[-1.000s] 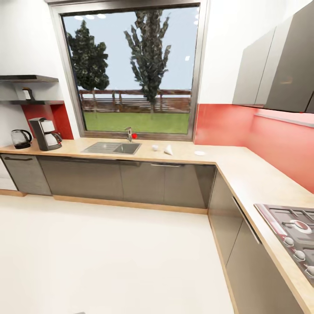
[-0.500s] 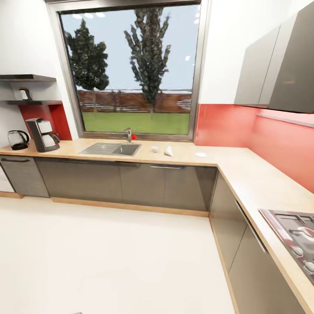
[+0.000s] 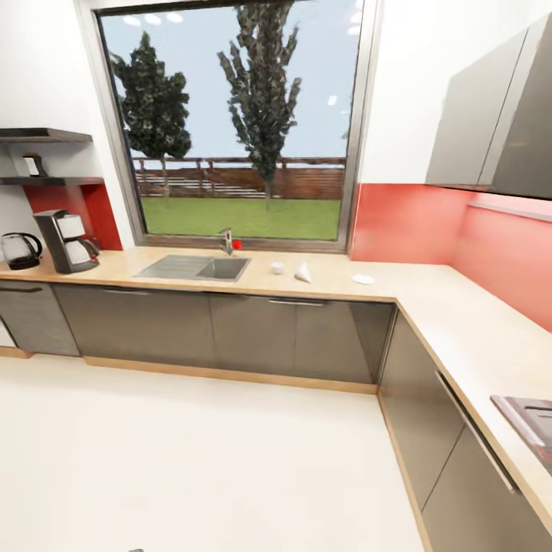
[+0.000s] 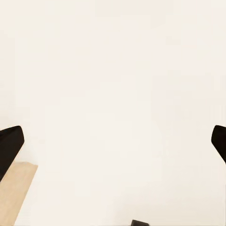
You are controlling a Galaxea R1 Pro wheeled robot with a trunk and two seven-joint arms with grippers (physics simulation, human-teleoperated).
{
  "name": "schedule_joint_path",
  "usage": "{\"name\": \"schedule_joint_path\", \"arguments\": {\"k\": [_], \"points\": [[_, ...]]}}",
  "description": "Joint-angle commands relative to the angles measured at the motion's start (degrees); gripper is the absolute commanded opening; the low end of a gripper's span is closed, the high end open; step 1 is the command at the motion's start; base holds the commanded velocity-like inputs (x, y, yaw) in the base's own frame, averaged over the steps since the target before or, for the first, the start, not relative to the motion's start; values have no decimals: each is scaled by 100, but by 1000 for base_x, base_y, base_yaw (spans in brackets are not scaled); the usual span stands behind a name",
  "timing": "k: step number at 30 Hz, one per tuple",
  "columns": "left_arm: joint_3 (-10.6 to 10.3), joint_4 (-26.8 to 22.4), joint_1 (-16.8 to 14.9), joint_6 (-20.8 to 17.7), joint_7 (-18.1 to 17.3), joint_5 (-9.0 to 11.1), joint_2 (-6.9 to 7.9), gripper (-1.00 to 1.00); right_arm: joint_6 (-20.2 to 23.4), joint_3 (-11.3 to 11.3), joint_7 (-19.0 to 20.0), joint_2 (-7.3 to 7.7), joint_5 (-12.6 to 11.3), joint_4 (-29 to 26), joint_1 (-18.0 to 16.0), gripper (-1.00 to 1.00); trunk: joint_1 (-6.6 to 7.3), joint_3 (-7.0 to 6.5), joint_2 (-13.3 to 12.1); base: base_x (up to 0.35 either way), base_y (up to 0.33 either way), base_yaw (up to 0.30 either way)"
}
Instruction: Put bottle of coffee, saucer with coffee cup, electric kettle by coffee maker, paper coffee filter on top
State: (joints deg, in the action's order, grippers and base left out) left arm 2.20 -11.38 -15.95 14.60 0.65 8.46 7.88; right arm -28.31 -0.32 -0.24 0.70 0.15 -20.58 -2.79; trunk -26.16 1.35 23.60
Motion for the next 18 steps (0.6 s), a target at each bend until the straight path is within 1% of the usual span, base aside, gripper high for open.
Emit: {"name": "schedule_joint_path", "arguments": {"k": [1,6,18], "points": [[15,4,-5,16,-4,15,2,100,-17,-3,-2,-1,2,6,-5,100,-7,13,12,332,125,0],[17,4,-4,21,-2,15,10,100,-17,-3,-2,-1,4,9,-7,100,-7,13,12,332,139,0],[17,4,-5,25,5,15,5,100,-17,-2,-2,-6,11,10,-7,100,-7,13,12,320,178,0]]}}
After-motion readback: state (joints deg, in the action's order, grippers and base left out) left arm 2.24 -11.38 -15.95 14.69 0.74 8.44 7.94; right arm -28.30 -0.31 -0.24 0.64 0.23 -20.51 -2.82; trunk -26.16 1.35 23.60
